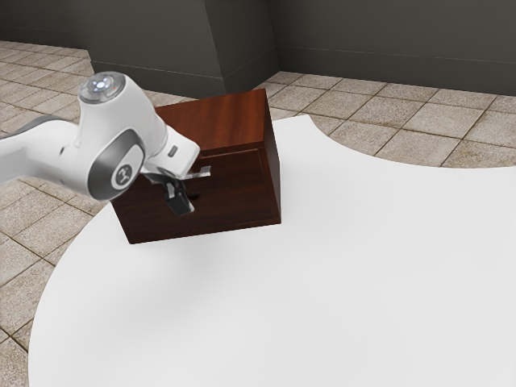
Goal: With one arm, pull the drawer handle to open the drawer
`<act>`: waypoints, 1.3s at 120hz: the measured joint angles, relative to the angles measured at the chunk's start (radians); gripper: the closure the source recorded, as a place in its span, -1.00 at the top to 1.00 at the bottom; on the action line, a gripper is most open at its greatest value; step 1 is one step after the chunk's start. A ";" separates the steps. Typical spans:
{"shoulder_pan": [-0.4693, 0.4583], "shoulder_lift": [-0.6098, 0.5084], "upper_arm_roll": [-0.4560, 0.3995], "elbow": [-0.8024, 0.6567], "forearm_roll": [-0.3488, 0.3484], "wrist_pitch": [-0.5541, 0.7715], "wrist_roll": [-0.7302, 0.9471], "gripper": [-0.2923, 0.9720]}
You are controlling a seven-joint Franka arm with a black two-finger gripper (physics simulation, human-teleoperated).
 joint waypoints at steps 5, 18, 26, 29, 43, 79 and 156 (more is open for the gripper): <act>-0.001 -0.002 0.000 0.001 0.001 0.000 0.000 0.50; -0.002 -0.002 -0.001 -0.001 0.002 -0.001 -0.002 0.52; -0.003 -0.005 -0.001 -0.001 0.002 -0.003 -0.003 0.52; -0.003 -0.009 -0.001 -0.002 0.002 -0.005 -0.003 0.52; -0.002 -0.015 -0.004 -0.014 0.003 -0.011 -0.005 0.55; -0.002 -0.027 -0.009 -0.046 0.002 -0.011 -0.012 0.53; 0.011 -0.153 -0.061 -0.189 -0.001 -0.006 -0.038 0.50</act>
